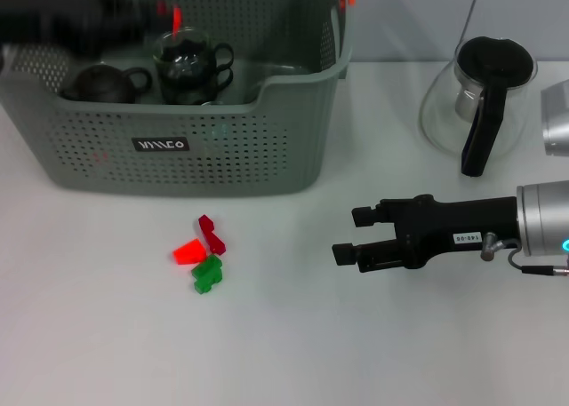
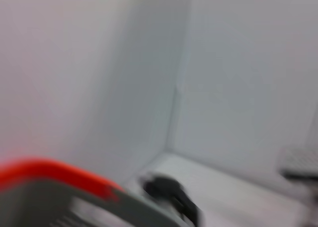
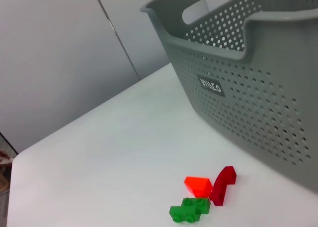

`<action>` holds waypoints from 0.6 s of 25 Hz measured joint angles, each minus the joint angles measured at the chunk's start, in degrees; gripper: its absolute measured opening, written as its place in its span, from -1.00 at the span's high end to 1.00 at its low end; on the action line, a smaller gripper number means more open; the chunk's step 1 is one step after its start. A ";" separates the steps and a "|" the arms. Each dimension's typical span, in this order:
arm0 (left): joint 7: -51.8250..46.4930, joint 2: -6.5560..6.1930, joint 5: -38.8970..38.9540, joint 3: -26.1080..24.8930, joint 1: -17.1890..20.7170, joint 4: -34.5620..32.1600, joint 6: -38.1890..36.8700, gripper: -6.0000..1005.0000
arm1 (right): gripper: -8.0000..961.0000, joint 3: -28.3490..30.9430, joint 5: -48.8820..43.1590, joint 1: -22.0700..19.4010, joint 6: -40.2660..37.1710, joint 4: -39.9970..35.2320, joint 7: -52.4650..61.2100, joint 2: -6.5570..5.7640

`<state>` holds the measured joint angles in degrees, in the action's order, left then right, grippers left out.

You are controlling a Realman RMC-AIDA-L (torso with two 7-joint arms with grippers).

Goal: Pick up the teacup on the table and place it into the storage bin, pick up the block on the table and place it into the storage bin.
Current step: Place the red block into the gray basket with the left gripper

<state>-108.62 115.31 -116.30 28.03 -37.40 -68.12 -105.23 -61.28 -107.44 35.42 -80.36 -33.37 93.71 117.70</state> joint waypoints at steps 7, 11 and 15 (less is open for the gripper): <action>0.47 -0.95 -2.28 7.70 -6.14 10.72 26.84 0.68 | -0.84 -0.07 -0.43 0.27 -0.23 -0.01 0.50 0.25; -0.56 -1.00 -2.69 10.88 -7.37 14.85 37.04 0.69 | -0.84 -0.13 -0.45 0.60 -0.27 0.15 0.64 0.36; -2.10 -0.86 -2.74 11.64 -6.41 13.05 37.41 0.58 | -0.84 -0.12 -0.49 0.63 -0.27 0.06 0.66 0.42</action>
<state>-110.72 114.46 -119.04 39.67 -43.81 -55.08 -67.82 -61.40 -107.93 36.05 -80.64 -33.31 94.37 118.12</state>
